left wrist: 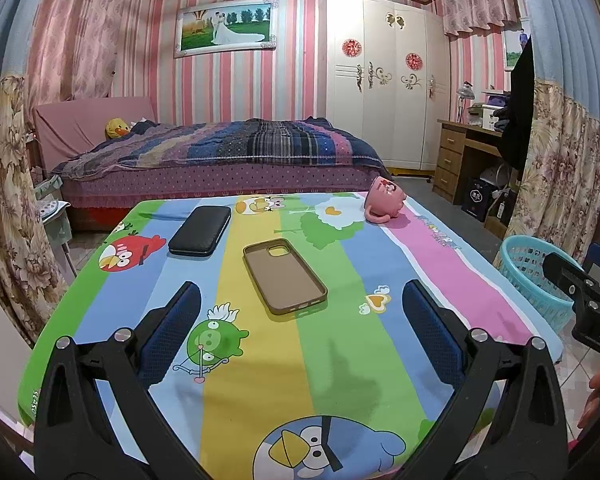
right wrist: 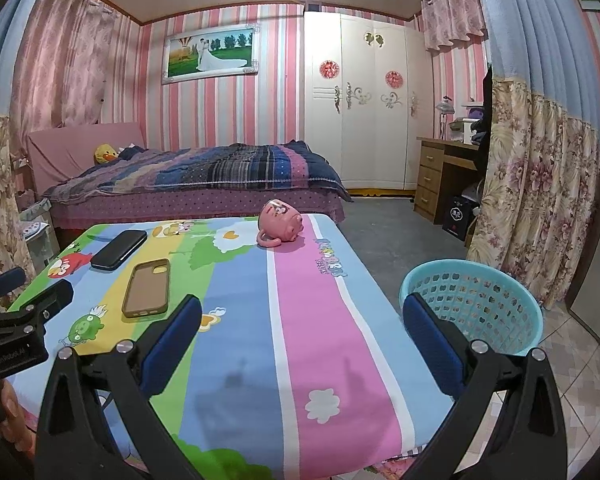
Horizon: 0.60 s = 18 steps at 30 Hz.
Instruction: Collect trash
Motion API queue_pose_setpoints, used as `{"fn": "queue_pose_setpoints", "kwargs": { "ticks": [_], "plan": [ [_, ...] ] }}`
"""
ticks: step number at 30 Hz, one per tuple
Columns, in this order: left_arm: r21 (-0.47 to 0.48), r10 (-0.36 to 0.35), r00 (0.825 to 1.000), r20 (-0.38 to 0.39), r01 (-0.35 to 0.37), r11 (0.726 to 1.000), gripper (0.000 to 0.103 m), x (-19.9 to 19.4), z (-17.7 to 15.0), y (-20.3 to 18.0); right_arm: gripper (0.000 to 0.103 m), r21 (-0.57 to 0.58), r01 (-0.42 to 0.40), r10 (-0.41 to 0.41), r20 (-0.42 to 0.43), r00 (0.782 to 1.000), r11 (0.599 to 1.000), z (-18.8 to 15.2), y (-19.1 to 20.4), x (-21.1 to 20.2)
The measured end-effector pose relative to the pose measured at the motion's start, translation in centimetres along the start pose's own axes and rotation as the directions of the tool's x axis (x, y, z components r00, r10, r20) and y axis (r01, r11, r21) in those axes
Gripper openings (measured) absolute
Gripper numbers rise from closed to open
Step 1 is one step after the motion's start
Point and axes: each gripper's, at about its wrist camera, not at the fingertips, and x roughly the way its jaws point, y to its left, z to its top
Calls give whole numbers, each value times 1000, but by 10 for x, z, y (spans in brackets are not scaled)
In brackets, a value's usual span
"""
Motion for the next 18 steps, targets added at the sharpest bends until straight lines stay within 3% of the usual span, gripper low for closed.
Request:
{"fn": "queue_pose_setpoints", "kwargs": {
  "ticks": [18],
  "plan": [
    [1, 0, 1000, 1, 0, 1000, 98, 0, 0, 0, 98, -7, 13, -13, 7, 1000, 1000, 1, -4, -2]
  ]
}}
